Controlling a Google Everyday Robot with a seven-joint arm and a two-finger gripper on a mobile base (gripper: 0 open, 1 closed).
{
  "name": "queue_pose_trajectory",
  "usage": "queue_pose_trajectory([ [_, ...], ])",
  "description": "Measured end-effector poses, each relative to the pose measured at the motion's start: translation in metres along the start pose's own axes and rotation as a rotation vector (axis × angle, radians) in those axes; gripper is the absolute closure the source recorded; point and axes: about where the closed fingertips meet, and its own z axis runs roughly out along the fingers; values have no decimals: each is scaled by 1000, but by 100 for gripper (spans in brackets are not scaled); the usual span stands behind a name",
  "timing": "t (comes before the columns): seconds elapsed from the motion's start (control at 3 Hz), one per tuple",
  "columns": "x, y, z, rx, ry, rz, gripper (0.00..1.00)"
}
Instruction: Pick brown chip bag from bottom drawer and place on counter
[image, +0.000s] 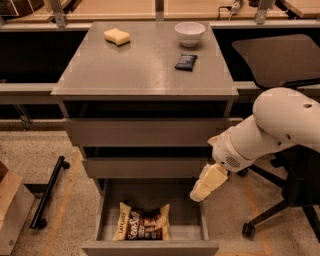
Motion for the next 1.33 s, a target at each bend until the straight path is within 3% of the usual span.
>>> queue_pose_trajectory([
  [0.33,4,0,19,-21,-17,40,0],
  [1.33,12,-28,162,-21,-32,86,0],
])
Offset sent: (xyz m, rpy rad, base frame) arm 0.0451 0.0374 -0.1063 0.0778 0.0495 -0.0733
